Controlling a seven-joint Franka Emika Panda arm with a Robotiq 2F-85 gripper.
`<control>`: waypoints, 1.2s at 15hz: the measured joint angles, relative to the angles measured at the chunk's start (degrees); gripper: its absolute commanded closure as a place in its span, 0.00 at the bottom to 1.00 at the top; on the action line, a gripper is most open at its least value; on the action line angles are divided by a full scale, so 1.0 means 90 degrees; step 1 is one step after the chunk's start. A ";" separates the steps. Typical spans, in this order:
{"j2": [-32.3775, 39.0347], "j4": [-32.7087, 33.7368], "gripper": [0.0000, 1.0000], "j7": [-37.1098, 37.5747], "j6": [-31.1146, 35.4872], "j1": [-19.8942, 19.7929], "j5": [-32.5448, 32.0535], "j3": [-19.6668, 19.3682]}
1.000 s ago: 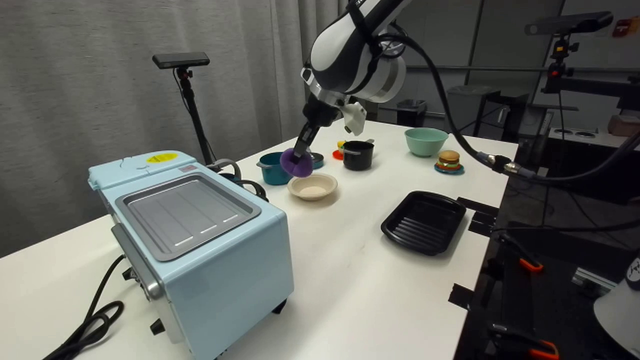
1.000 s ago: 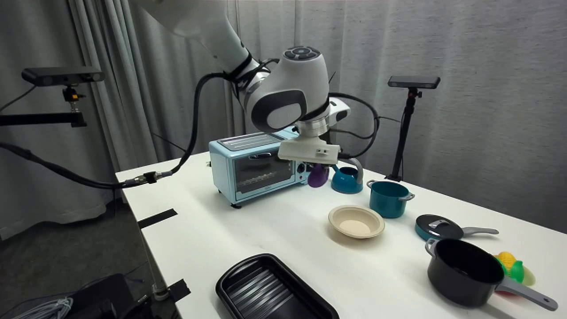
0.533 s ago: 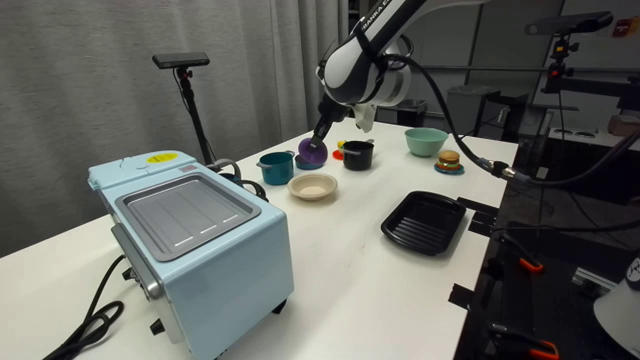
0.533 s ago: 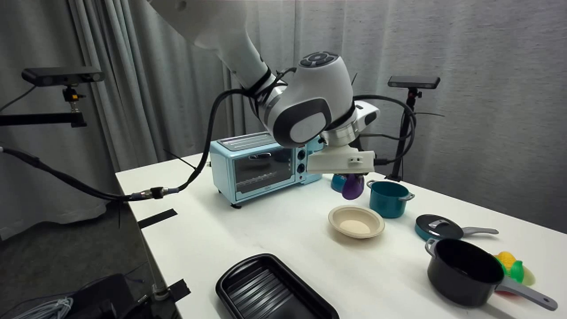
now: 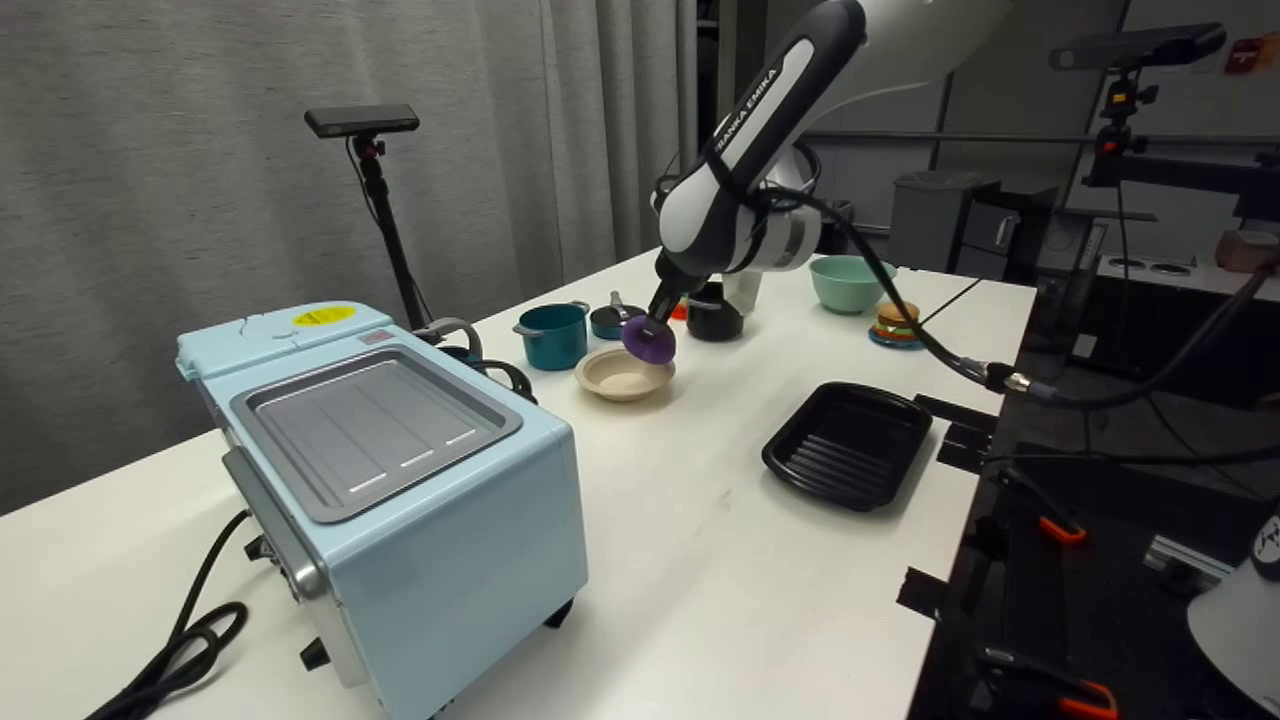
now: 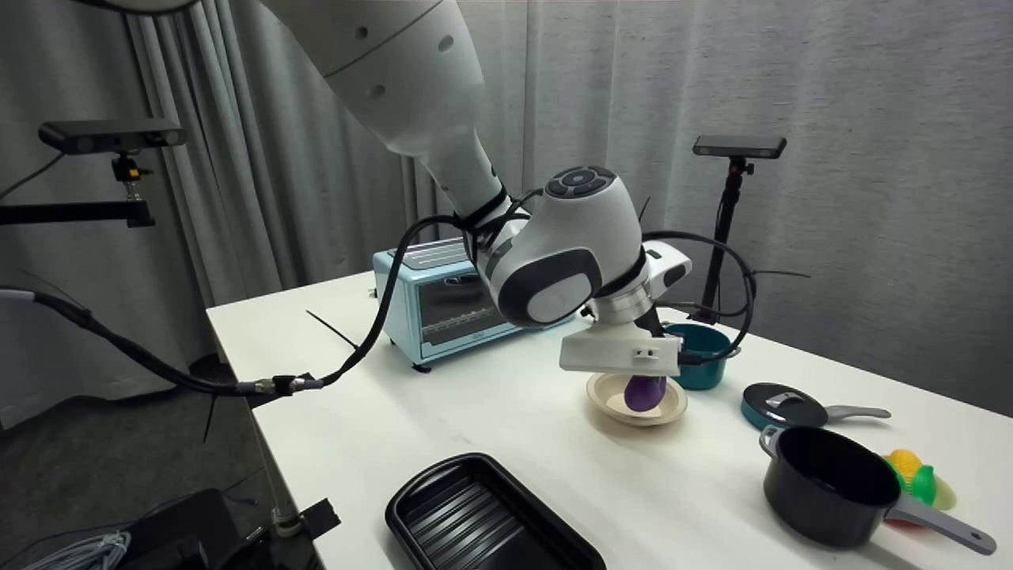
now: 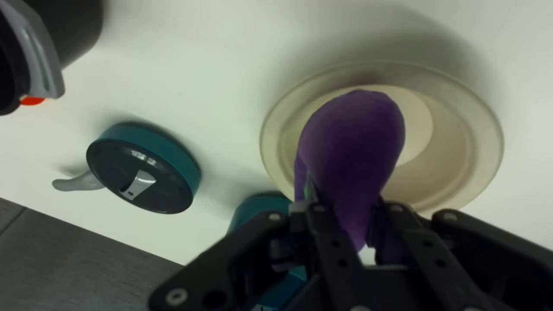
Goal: Put the purple plush toy on the white plate
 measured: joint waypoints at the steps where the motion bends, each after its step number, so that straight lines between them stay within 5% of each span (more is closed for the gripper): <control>1: 0.0100 0.0018 0.95 0.0000 0.0028 -0.0056 0.0000 0.0052; 6: 0.0500 0.0196 0.95 0.0003 0.0102 -0.0292 0.0000 0.0305; 7: 0.0533 0.0242 0.55 0.0003 0.0105 -0.0320 0.0000 0.0342; 9: 0.0576 0.0321 0.49 0.0007 0.0105 -0.0353 0.0000 0.0403; 15: 0.0603 0.0426 0.02 0.0023 0.0105 -0.0353 0.0000 0.0664; 18: 0.0507 0.0427 0.00 0.0068 0.0101 -0.0319 0.0000 0.0800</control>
